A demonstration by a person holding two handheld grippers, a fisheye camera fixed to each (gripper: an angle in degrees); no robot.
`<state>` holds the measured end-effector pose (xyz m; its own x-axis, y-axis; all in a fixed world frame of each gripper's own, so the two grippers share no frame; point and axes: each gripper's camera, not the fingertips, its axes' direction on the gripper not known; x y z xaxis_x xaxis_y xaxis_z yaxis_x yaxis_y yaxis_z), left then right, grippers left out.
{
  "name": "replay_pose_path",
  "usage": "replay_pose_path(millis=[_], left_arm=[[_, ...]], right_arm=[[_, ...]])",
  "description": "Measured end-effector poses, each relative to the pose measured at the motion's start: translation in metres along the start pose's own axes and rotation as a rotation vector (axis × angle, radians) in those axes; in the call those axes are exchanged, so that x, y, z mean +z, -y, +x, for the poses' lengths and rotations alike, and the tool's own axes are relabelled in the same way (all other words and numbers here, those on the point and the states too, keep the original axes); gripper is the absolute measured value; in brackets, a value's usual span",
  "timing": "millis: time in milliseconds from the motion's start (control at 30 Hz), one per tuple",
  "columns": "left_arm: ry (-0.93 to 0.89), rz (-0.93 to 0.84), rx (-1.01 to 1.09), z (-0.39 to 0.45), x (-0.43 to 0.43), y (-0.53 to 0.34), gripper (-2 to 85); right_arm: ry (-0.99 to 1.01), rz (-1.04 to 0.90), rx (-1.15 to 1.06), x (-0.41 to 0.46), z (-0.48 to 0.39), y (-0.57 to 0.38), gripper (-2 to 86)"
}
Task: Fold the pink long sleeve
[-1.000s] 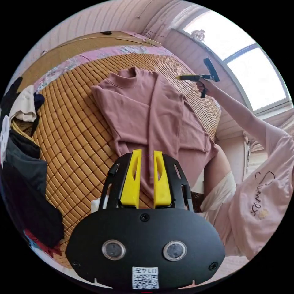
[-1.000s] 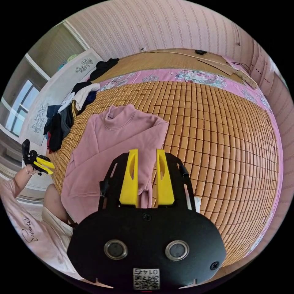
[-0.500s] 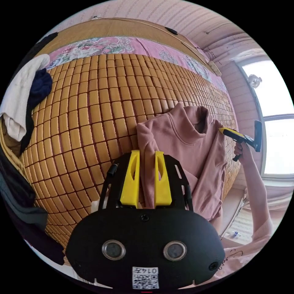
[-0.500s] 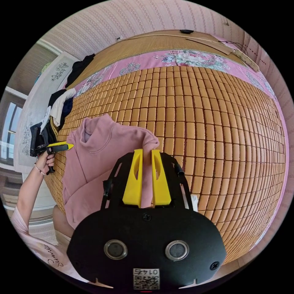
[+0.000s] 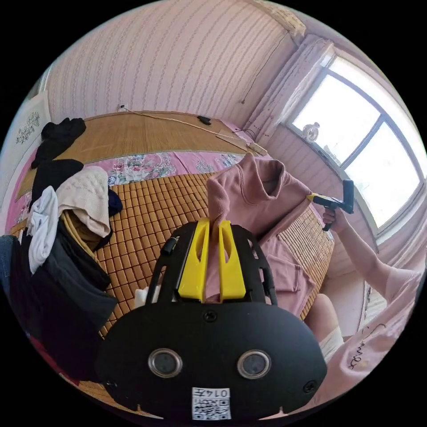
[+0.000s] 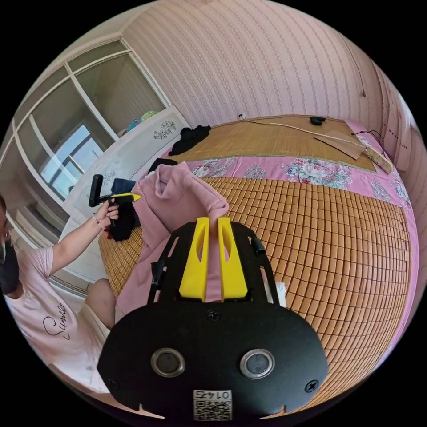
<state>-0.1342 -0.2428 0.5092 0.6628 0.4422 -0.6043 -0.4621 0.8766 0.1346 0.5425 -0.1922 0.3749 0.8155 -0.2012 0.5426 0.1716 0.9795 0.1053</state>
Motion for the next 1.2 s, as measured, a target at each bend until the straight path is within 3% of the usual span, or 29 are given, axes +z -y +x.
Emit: replay_pose_path(millis=[133, 267, 333, 433, 600, 767, 833, 1200], left_arm=[[-0.046, -0.057, 0.116, 0.065, -0.033, -0.099, 4.0], [-0.138, -0.166, -0.022, 0.089, -0.029, -0.203, 5.5], [-0.167, -0.251, -0.109, 0.098, -0.019, -0.258, 7.0], [-0.245, -0.228, -0.264, 0.104, -0.018, -0.29, 8.4], [-0.106, -0.13, -0.399, 0.117, -0.01, -0.283, 9.8], [-0.083, -0.36, -0.5, 0.119, 0.045, -0.273, 14.0], [0.044, -0.396, -0.401, 0.135, 0.048, -0.268, 11.3], [0.121, -0.475, -0.289, 0.148, 0.012, -0.281, 5.7]], right_arm=[[0.006, 0.006, -0.032, -0.032, -0.048, -0.099, 3.8], [-0.151, -0.198, 0.055, -0.023, -0.076, -0.19, 4.9], [-0.277, -0.328, 0.203, -0.01, -0.078, -0.239, 5.2], [-0.311, -0.271, 0.402, -0.011, -0.083, -0.268, 4.0], [-0.244, -0.114, 0.466, -0.005, -0.11, -0.256, 6.3], [-0.272, -0.256, 0.544, 0.042, -0.101, -0.239, 13.0], [-0.297, -0.313, 0.527, 0.058, -0.108, -0.234, 11.7], [-0.076, -0.507, 0.425, 0.106, -0.199, -0.218, 5.1]])
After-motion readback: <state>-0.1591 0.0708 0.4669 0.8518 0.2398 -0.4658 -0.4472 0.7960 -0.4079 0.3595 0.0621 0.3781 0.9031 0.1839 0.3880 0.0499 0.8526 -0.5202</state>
